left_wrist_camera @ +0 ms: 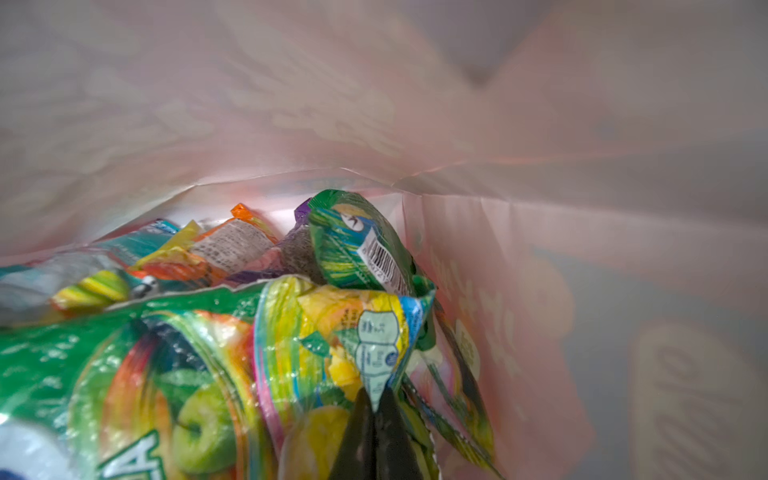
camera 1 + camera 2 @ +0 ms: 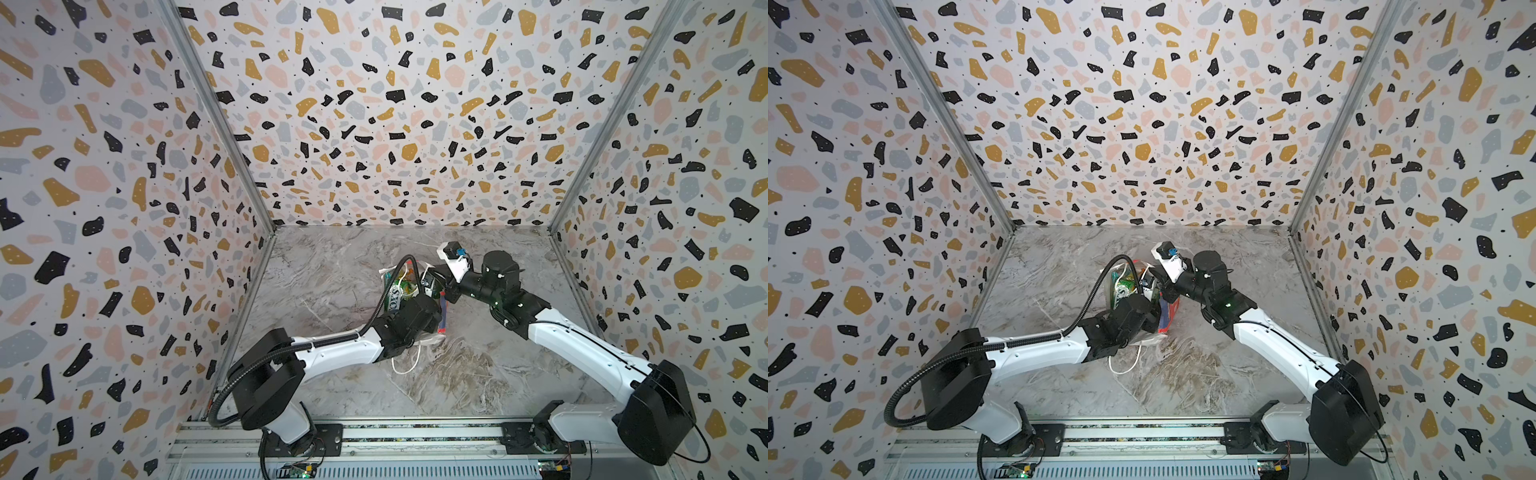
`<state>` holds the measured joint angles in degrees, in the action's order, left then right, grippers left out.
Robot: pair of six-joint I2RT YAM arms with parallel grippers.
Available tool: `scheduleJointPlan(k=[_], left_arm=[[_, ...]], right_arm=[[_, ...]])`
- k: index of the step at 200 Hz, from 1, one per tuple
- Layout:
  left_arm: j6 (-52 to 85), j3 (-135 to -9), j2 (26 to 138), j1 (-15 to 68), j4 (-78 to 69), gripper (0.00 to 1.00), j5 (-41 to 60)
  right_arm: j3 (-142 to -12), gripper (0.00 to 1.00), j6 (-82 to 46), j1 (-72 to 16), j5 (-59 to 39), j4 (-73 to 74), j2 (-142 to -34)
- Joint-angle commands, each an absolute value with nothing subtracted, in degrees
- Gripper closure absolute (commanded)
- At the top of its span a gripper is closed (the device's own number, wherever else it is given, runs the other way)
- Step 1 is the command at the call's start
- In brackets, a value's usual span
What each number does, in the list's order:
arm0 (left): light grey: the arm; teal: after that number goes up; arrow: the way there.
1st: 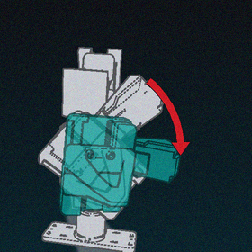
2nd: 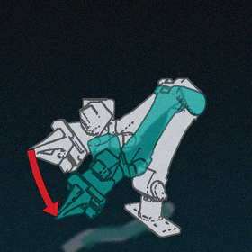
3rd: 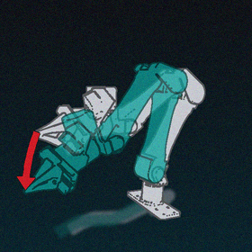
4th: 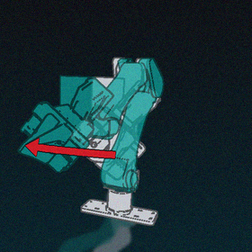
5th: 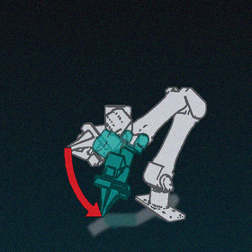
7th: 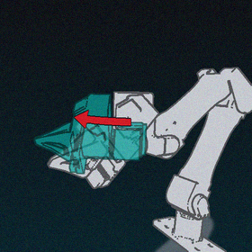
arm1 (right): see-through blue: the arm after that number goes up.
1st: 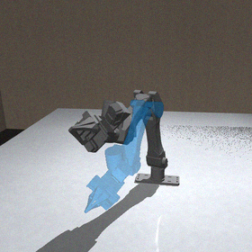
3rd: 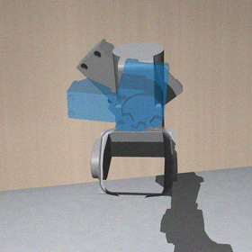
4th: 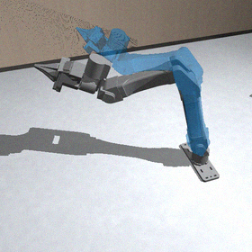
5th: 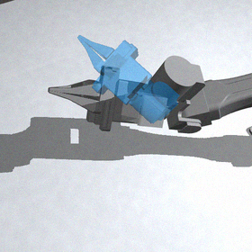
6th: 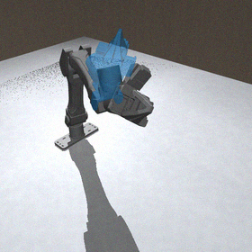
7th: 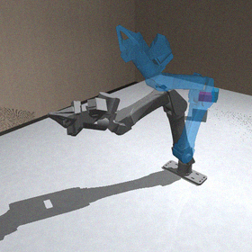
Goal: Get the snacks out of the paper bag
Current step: 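Close the left gripper on a snack pack and lift it upward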
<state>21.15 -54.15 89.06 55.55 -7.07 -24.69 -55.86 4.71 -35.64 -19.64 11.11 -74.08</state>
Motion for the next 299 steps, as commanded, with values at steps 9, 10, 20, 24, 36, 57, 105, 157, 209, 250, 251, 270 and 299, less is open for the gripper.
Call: scheduleJointPlan(k=[9, 10, 20, 24, 36, 57, 105, 157, 209, 250, 251, 270, 299], left_arm=[[17.82, -53.38, 83.78, 55.03, -7.11, 1.0, -27.73], [17.79, -53.36, 83.6, 55.02, -7.07, 1.0, -27.71], [17.31, -53.02, 82.38, 55.06, -6.94, 1.0, -27.46], [16.87, -52.87, 81.93, 55.03, -6.99, 1.0, -27.09], [16.2, -52.73, 80.62, 55.02, -6.59, 1.0, -26.3], [15.03, -52.09, 77.91, 55.03, -5.55, 1.0, -24.29], [9.94, -48.6, 68.39, 54.89, -4.47, 1.0, -23.38], [4.49, -46.06, 58.46, 53.3, -3.27, 1.0, -18.57], [1.04, -44.71, 49.62, 50.02, -3.81, 1.0, -13.02], [-0.35, -48.2, 46.41, 48.13, -4.27, 1.0, -8.59], [-0.35, -48.32, 46.41, 48.06, -4.29, 1.0, -8.56], [-0.35, -49.92, 45.6, 47.18, -4.85, 1.0, -8.22], [-0.68, -53.83, 45.09, 46.15, -3.32, 1.0, -9.52]], right_arm=[[-56.1, 1.0, 3.96, -35.54, -20.13, 15.53, -71.01], [-56.09, 1.0, 3.96, -35.52, -20.13, 15.54, -71.01], [-56.07, 1.0, 3.96, -35.51, -20.09, 15.5, -70.97], [-56.2, 1.0, 3.91, -35.42, -20.12, 15.42, -70.99], [-56.34, 1.0, 3.93, -35.31, -20.14, 15.47, -70.95], [-56.0, 1.0, 3.89, -35.1, -20.05, 15.52, -70.93], [-55.6, 1.0, 3.62, -34.56, -19.82, 15.86, -70.91], [-55.77, 1.0, 2.03, -33.6, -19.52, 16.24, -70.91], [-55.9, 1.0, -0.17, -32.26, -18.76, 16.66, -70.49], [-56.1, 1.0, -0.63, -31.91, -18.03, 16.61, -70.73], [-56.09, 1.0, -0.62, -31.91, -18.02, 16.61, -70.78], [-55.99, 1.0, -0.81, -31.72, -17.91, 16.59, -70.83], [-56.09, 1.0, -0.97, -31.59, -17.8, 16.52, -70.84]])
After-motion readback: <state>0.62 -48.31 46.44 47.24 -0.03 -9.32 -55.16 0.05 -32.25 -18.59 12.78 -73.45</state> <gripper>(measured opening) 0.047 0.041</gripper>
